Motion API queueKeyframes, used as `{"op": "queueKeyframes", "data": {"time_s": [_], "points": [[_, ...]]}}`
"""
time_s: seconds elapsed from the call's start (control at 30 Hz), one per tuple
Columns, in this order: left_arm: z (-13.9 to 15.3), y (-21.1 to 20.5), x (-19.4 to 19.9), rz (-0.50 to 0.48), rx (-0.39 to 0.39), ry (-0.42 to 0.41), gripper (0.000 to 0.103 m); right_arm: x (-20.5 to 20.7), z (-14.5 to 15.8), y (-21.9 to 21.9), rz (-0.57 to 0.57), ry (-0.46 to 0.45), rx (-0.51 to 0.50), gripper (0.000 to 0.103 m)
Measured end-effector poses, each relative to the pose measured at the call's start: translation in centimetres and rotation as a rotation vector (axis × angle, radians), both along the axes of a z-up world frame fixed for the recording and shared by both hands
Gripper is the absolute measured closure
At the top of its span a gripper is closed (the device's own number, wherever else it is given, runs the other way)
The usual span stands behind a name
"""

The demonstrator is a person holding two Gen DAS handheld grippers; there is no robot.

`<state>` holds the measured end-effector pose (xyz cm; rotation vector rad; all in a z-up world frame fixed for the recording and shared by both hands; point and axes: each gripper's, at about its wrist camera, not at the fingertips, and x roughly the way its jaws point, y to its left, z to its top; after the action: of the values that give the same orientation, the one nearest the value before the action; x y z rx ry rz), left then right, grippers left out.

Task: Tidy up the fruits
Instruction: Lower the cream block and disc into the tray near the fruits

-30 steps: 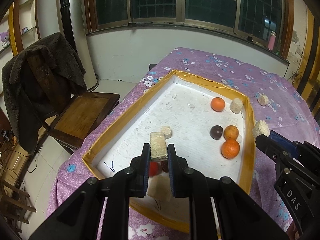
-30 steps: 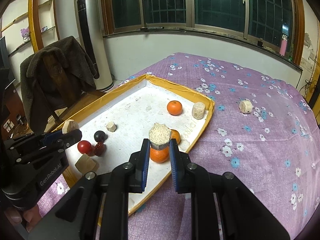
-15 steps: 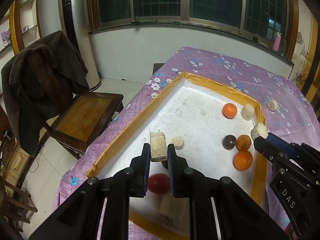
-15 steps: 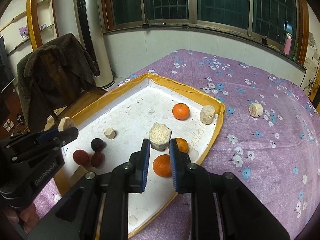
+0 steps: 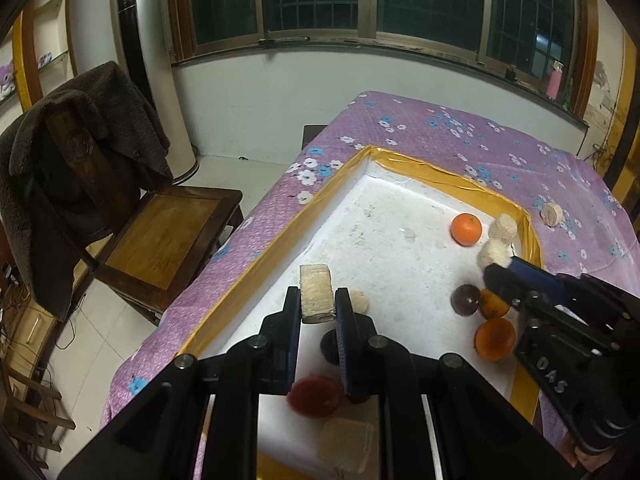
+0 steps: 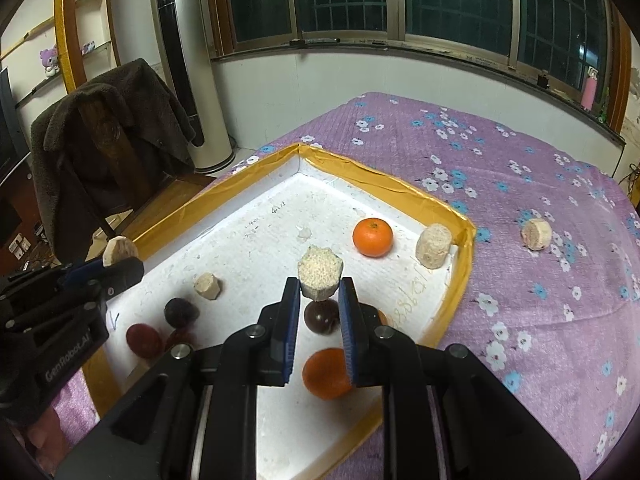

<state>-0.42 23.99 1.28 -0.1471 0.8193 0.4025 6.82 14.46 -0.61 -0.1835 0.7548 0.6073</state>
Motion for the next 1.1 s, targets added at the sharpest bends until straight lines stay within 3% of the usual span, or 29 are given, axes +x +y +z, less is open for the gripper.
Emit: {"op": "queueKeyframes", "data": {"time_s": [1.1], "points": [[-1.1,1.3,1.5,0.025,-0.003,0.025,0.088,3.0,-1.5,1.8,0.031,0.047,-0.015,0.082]]}}
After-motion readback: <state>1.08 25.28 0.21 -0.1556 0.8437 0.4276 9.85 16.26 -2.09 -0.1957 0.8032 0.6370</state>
